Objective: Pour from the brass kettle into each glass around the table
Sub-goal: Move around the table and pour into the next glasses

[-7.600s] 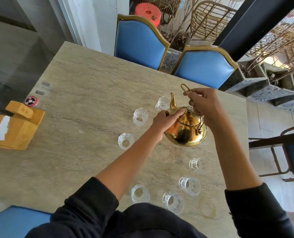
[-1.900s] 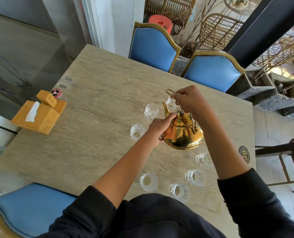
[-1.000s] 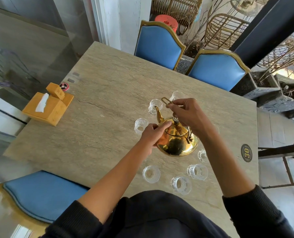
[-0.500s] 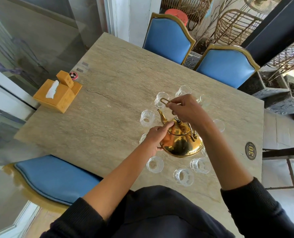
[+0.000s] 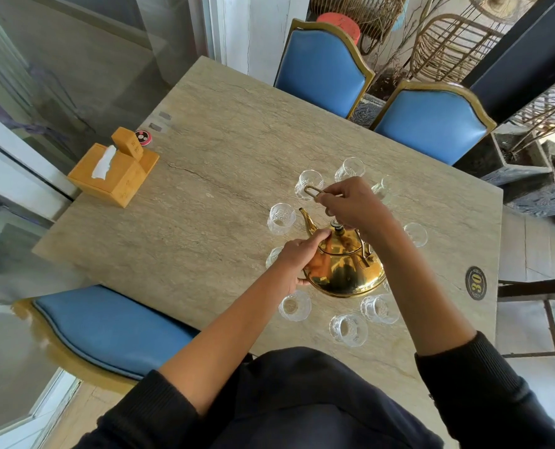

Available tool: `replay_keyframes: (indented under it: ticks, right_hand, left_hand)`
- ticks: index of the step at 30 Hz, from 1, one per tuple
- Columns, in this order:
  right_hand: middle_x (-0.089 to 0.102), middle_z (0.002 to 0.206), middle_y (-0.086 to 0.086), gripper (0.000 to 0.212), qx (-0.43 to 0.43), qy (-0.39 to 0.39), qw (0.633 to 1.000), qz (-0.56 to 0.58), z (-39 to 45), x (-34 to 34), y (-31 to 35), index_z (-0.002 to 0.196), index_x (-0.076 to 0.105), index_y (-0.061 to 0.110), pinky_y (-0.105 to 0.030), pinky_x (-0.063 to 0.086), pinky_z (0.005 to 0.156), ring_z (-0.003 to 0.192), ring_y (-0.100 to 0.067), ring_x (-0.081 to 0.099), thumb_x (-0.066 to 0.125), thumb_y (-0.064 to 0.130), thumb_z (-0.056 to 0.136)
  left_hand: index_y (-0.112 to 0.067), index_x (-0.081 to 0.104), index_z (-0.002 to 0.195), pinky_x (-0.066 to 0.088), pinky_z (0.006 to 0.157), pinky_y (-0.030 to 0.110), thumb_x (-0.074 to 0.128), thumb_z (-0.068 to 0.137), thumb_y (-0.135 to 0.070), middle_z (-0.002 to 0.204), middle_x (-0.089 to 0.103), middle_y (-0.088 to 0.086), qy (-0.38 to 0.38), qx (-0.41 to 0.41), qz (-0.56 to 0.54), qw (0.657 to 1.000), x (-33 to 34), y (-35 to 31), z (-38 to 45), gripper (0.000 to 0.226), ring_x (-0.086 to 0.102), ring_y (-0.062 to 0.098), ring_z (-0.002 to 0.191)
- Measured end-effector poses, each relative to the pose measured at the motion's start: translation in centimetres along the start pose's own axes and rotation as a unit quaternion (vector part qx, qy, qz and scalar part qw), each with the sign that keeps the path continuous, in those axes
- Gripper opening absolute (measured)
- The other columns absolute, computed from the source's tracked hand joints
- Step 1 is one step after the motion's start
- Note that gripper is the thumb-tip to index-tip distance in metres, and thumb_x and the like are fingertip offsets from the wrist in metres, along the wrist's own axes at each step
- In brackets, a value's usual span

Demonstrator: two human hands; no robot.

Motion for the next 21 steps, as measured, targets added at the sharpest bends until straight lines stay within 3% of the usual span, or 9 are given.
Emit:
replay_keyframes:
  ticks: [11,21]
  right_hand:
    - [0.064,0.066,-0.005,0.024,-0.004,-0.009,1.000,-0.004,-0.7,0.0,0.2,0.102,0.076,0.001,-0.022,0.036,0.040,0.043,-0.012,0.044,0.060,0.018,0.095]
    - [0.065,0.069,-0.007,0.025,-0.005,-0.015,1.000,-0.006,-1.3,-0.1,0.6,0.101,0.075,-0.002,-0.022,0.037,0.041,0.046,-0.013,0.045,0.060,0.018,0.096]
  left_hand:
    - [-0.018,0.068,0.129,0.056,0.085,0.042,0.073,0.085,-0.073,0.123,0.075,0.011,0.007,-0.001,-0.004,1.000,-0.1,0.2,-0.3,0.071,0.071,0.027,0.112]
    - [-0.017,0.067,0.131,0.057,0.099,0.051,0.074,0.085,-0.072,0.124,0.074,0.011,0.014,0.000,-0.007,1.000,0.1,0.3,-0.7,0.072,0.070,0.027,0.114]
Point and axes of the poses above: each hand's wrist, its own z-axis towards the middle knuckle, its own x-axis out of the palm, y = z × x, the point moved 2 cm from there along z, towards the middle knuckle
